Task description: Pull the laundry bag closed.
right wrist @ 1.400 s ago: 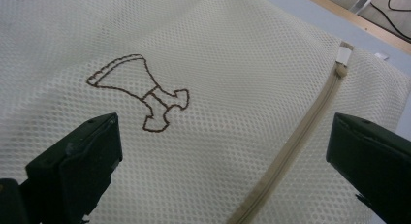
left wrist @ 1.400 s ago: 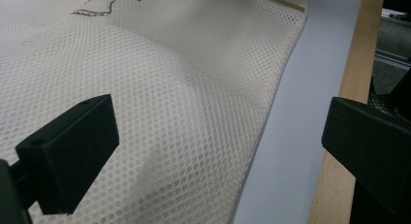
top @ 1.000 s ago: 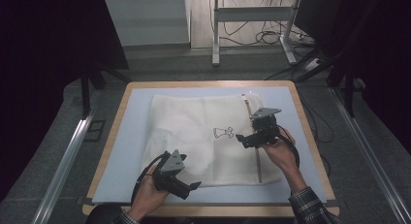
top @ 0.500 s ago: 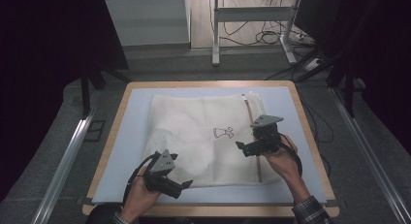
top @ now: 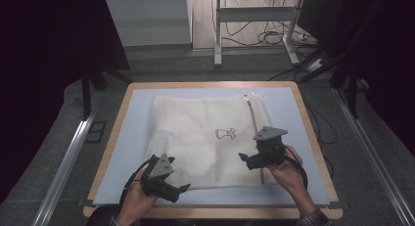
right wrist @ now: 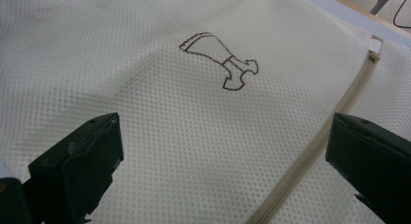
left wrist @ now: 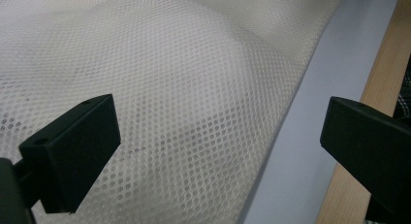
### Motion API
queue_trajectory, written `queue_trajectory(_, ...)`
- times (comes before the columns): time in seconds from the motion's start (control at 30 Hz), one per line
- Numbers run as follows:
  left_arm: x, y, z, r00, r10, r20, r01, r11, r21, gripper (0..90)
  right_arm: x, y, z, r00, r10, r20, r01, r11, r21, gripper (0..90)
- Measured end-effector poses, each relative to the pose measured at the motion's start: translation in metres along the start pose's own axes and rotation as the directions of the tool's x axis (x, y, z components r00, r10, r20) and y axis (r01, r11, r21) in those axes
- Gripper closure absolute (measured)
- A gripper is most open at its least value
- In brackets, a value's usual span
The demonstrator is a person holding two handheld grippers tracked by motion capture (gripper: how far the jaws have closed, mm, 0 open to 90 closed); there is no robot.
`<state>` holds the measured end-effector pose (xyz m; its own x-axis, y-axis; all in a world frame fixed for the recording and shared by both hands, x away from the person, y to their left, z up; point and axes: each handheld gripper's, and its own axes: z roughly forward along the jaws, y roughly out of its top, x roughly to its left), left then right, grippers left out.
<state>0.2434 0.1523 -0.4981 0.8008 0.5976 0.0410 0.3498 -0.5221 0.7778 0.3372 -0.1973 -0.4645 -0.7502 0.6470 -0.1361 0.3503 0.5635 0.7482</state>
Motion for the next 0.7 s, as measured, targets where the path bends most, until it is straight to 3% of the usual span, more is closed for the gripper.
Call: queue_trajectory(0.7,0.003,-0.014,-0.025,0.9988,-0.015,-0.047,0.015,0.9997,-0.019,0.4,0.030,-0.021,-0.028,0.9990,-0.039,-0.024,0.038,0.999,-0.034,0.0)
